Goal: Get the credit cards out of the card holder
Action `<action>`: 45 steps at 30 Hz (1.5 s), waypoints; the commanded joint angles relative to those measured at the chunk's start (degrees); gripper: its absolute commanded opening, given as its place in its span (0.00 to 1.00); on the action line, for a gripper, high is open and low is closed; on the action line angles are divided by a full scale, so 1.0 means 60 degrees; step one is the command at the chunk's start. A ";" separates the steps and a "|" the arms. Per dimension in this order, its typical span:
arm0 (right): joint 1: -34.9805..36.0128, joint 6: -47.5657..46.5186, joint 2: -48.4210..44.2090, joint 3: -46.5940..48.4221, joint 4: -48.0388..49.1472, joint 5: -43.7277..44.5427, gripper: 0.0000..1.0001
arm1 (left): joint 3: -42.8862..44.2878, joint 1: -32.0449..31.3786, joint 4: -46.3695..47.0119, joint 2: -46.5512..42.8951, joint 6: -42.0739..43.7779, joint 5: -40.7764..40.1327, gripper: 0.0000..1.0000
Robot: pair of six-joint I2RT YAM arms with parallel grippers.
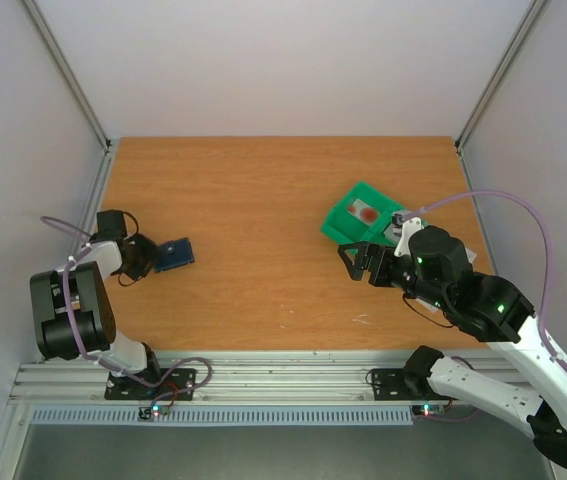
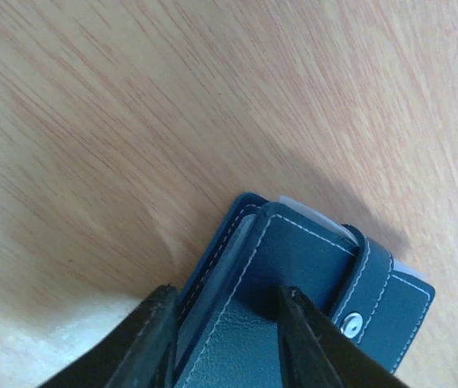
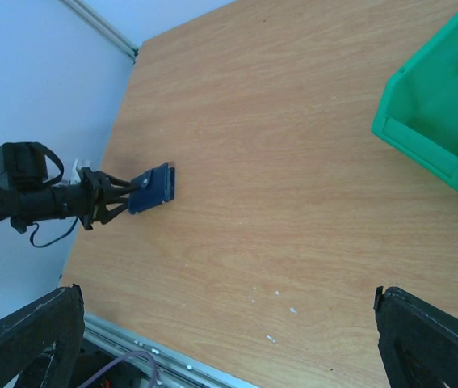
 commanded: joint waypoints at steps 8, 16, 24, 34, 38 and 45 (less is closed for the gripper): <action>0.0069 0.0010 -0.0093 -0.0050 0.0115 -0.0057 0.98 | -0.0386 0.0029 0.0971 0.0114 0.0332 0.0983 0.13; 0.0069 0.0055 -0.0128 -0.0072 -0.0149 -0.0007 0.98 | -0.0736 -0.0227 0.1132 -0.0377 0.0317 0.1877 0.00; 0.0065 0.0109 -0.0207 -0.0131 0.0056 -0.0167 0.98 | -0.1017 -0.0976 0.0954 -0.0890 0.0389 0.2504 0.01; 0.0071 -0.0200 0.0296 -0.0383 -0.0192 -0.0585 0.96 | -0.1650 -0.2304 0.1400 -0.1254 0.0303 0.4046 0.01; 0.0071 -0.0670 0.0859 -0.0490 -0.0224 -0.1216 0.90 | -0.1508 -0.3247 0.0846 -0.1263 0.0568 0.4305 0.01; 0.0071 -0.1034 0.2068 -0.0842 0.0423 -0.2348 0.81 | -0.1321 -0.4896 0.1030 -0.1079 0.0477 0.4702 0.00</action>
